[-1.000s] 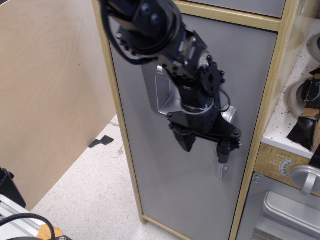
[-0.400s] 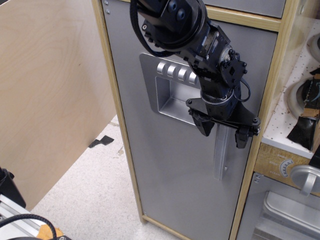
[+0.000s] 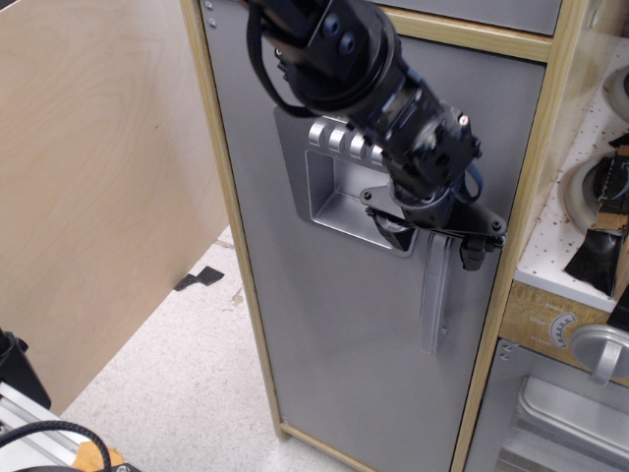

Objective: Open fridge

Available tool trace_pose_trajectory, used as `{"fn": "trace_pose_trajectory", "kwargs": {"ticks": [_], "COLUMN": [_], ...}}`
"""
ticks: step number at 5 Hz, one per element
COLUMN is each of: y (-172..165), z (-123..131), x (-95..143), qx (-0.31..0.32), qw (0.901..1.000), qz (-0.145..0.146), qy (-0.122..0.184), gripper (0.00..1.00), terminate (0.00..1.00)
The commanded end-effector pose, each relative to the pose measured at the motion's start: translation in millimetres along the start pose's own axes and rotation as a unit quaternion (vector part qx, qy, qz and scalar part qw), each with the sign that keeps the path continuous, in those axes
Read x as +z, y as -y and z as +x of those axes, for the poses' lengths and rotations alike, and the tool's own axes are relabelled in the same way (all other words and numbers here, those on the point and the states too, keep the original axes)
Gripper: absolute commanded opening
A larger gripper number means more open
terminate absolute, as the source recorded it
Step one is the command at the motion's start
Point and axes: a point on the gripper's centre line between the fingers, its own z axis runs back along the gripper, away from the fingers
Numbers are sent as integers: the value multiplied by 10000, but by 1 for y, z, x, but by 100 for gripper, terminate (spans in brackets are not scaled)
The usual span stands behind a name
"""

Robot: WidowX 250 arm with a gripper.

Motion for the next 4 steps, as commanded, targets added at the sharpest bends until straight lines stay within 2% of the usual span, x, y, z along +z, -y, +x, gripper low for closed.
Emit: {"fn": "trace_pose_trajectory", "kwargs": {"ticks": [1, 2, 4], "y": [-4, -6, -8], "z": [9, 0, -41], "x": [3, 6, 28], "qx": [18, 94, 476], "qw": [9993, 9999, 9958], "qz": [-51, -46, 0], "qy": [380, -17, -780], "gripper": [0, 0, 0], "terminate": [0, 0, 0]}}
